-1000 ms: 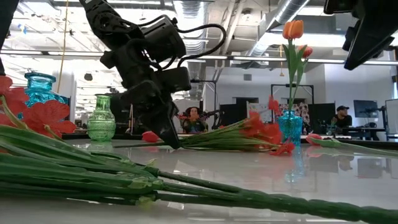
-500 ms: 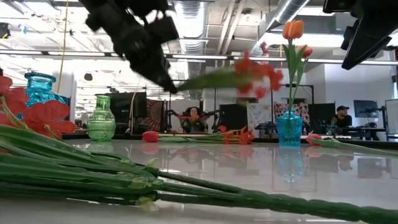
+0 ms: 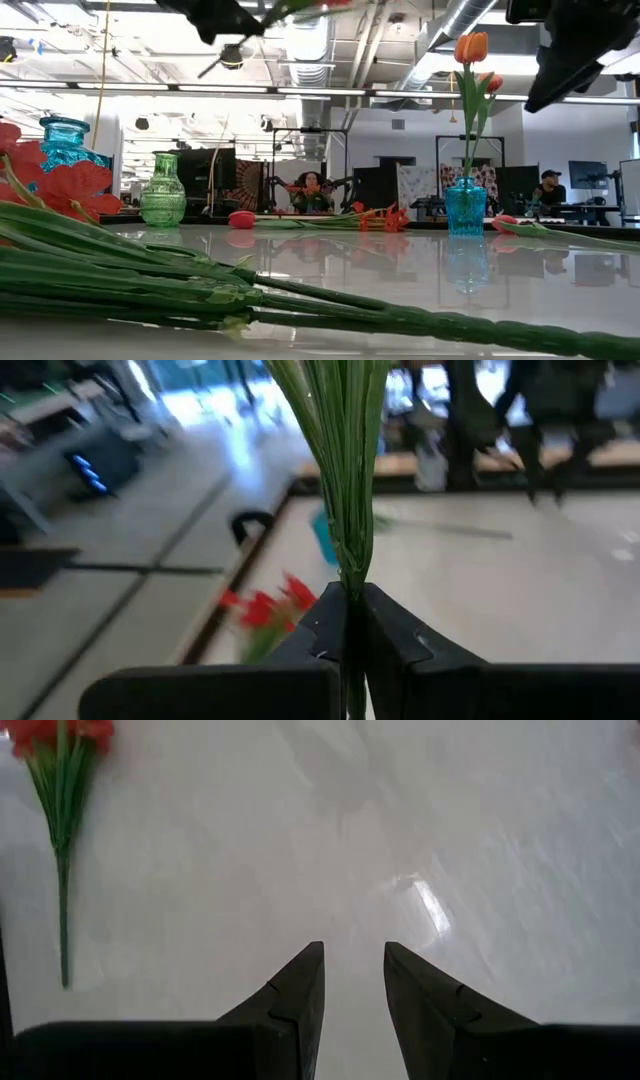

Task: Sort flowers into vase by color
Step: Put the center red flowers into the green vase

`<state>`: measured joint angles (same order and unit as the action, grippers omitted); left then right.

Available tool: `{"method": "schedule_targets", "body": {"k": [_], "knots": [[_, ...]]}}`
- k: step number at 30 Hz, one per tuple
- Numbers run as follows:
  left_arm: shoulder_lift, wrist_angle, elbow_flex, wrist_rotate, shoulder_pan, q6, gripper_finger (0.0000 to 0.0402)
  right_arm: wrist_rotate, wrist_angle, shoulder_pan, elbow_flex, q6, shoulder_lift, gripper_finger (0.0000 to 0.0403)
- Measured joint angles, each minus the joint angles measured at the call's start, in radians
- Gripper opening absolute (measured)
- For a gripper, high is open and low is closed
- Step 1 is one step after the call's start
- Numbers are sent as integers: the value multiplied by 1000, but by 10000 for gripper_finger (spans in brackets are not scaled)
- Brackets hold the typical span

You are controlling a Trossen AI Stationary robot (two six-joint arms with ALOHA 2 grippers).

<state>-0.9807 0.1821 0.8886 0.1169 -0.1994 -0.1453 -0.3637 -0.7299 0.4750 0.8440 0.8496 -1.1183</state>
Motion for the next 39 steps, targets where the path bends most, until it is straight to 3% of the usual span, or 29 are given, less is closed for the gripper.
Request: {"method": "schedule_targets", "body": {"k": [4,8,19,27,36,39], "knots": [[79,-7,0,-41,-80,-19,2,0,54,-31,0,-47,0,132],[148,-46,-29,-166,-184,-14,2,0,92,-60,0,-73,0,132],[329,-404,-350,-321,-471,107,2,11,108,-126,0,-96,0,132],[353,-604,-527,-342,-661,166,2,25,143,-151,0,-118,0,132],[352,-592,-532,-354,-804,125,2,26,142,-151,0,-118,0,132],[337,-576,-533,-402,-833,143,2,27,140,-151,0,-130,0,132]]}}
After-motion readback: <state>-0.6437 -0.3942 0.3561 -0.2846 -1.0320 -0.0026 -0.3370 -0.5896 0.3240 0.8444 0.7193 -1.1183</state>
